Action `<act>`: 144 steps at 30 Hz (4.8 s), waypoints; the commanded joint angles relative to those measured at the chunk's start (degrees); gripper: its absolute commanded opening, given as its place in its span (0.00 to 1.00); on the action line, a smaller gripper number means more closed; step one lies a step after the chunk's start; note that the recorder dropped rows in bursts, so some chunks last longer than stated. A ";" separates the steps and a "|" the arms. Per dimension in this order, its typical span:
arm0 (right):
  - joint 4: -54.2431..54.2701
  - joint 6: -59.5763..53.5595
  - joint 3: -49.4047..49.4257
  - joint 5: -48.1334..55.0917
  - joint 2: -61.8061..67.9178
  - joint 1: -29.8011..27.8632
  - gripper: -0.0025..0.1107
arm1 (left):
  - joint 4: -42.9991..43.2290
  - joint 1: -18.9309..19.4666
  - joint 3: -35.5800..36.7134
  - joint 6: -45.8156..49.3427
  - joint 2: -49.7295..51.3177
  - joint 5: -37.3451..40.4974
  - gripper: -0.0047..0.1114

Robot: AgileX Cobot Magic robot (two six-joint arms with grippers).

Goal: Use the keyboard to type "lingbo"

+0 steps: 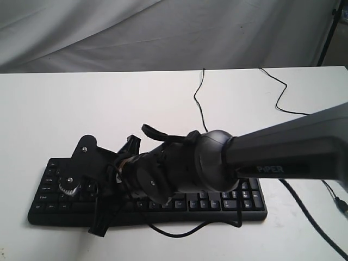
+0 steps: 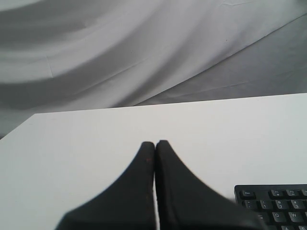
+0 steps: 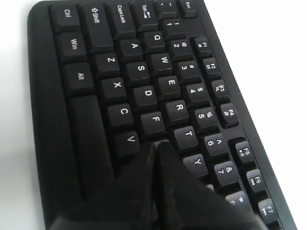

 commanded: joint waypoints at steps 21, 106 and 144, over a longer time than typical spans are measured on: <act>1.08 0.22 0.22 -1.00 2.30 0.19 0.02 | -0.03 -0.22 0.29 -0.16 0.18 -0.25 0.05; -1.34 0.59 4.55 1.26 -1.16 -7.83 0.02 | -0.03 -0.22 0.29 -0.16 0.18 -0.25 0.05; -1.34 1.86 18.03 3.33 -37.47 -7.83 0.02 | -0.03 -0.22 0.29 -0.16 0.18 -0.25 0.05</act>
